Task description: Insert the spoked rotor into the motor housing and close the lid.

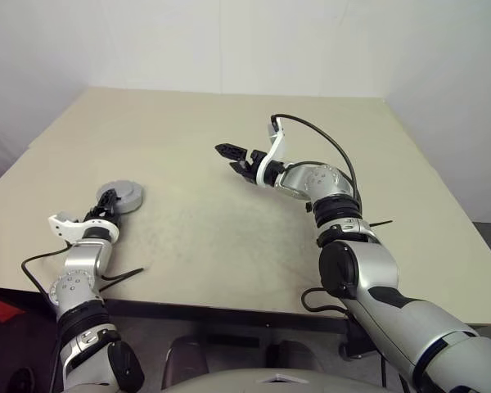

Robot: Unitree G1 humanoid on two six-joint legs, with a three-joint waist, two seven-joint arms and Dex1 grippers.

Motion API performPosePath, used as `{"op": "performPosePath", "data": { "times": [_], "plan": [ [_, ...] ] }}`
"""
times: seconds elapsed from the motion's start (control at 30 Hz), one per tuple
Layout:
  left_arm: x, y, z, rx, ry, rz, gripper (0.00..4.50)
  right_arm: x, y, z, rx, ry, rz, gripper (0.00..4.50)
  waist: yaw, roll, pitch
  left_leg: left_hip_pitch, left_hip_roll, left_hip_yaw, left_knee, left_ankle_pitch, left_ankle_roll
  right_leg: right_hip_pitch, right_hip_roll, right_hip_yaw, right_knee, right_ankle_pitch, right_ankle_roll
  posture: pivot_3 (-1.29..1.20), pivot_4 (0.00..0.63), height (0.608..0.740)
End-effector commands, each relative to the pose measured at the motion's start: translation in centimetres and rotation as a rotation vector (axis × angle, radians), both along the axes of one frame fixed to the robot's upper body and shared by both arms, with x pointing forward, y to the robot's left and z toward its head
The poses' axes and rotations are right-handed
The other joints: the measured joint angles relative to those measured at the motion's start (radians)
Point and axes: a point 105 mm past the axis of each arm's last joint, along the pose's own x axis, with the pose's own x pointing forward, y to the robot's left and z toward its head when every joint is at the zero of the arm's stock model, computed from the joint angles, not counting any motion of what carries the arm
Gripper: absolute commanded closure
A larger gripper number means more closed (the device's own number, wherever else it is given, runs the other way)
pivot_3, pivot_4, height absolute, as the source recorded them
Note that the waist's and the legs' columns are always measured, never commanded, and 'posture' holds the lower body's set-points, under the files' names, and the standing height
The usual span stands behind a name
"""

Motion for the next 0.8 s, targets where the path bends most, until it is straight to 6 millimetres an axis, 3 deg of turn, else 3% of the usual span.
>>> {"op": "performPosePath", "data": {
  "times": [0.03,0.2,0.4,0.6,0.8],
  "plan": [
    [-0.1,1.0,1.5,0.021,-0.051,0.026,1.66,0.2,0.2,1.1,0.014,-0.030,0.001,0.00,0.000,0.000,0.000,0.001,0.000,0.000,0.000,0.000,0.000,0.001,0.000,0.000,0.000,0.000,0.000,0.00,0.000,0.740],
    [-0.9,0.5,1.5,-0.040,-0.067,-0.001,0.10,0.2,0.2,0.9,0.011,-0.017,0.000,0.00,0.000,0.000,0.000,0.002,0.000,0.000,0.000,0.000,0.000,0.003,0.000,0.000,0.000,0.000,0.000,0.00,0.000,0.740],
    [-2.0,-1.5,0.1,-0.097,-0.022,-0.104,0.04,0.4,0.1,0.9,0.004,-0.011,-0.004,0.00,-0.001,0.000,0.000,0.003,0.000,0.000,0.000,0.000,0.000,0.004,0.000,0.000,-0.001,0.000,0.000,0.00,0.000,0.740],
    [-4.7,-5.9,-1.4,-0.136,0.051,-0.320,0.04,0.5,0.0,0.8,-0.005,-0.008,-0.007,0.00,0.001,0.001,0.000,0.003,-0.002,0.001,0.000,-0.001,0.001,0.005,-0.002,0.000,-0.002,0.000,0.000,0.00,0.000,0.740],
    [-6.0,-9.8,-0.6,-0.166,0.050,-0.523,0.04,0.6,-0.2,0.4,-0.028,-0.009,-0.019,0.00,0.004,0.002,-0.001,0.005,-0.005,0.001,0.000,-0.001,0.002,0.008,-0.006,0.000,-0.002,-0.001,0.000,0.00,0.000,0.740]
  ]
}}
